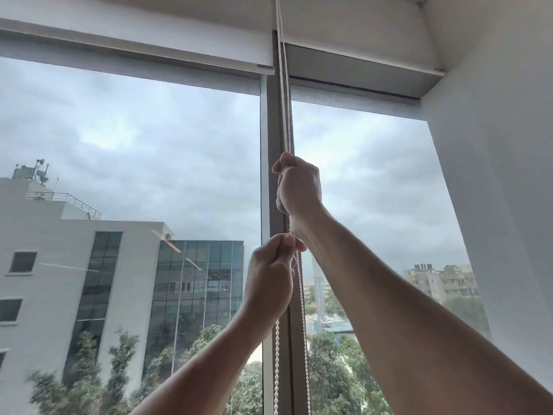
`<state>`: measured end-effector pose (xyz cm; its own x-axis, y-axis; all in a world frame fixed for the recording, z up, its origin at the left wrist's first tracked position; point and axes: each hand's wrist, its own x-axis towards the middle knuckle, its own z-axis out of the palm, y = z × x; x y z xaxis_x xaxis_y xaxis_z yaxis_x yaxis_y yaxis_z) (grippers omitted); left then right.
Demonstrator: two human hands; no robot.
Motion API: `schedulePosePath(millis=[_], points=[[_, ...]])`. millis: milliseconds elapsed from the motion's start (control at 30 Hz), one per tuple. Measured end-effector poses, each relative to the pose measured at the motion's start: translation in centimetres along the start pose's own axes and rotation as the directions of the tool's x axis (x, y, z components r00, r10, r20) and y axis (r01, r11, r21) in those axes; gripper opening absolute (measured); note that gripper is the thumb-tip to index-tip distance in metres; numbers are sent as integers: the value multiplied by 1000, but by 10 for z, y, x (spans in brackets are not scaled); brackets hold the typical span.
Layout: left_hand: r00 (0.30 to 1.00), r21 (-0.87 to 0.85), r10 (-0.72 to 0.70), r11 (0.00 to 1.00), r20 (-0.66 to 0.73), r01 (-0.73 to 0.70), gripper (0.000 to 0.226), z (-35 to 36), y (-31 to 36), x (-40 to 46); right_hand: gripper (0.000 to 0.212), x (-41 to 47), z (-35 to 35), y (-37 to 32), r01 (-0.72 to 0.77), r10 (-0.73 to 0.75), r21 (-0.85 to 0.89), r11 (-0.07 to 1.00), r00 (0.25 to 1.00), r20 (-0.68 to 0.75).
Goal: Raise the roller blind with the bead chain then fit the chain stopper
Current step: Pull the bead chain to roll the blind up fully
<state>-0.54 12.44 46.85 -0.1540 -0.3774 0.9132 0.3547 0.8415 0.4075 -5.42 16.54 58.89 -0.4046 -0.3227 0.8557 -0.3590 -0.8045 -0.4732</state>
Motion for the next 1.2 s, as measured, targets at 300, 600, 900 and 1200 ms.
schedulePosePath(millis=[300,600,900,1200], points=[[961,-144,-243,964,-130,224,32,-21,12,46,31,-35,-7,18,86,-85,-92,992,996,14],[981,-199,-193,962,-11,187,29,-6,76,100,27,-76,-21,77,136,-134,-38,990,990,31],[974,-16,-88,996,-207,86,36,17,79,92,47,-70,-32,71,-53,13,157,986,970,242],[982,-34,-35,999,-183,30,33,11,62,65,54,-16,-38,35,-190,169,250,949,980,104]])
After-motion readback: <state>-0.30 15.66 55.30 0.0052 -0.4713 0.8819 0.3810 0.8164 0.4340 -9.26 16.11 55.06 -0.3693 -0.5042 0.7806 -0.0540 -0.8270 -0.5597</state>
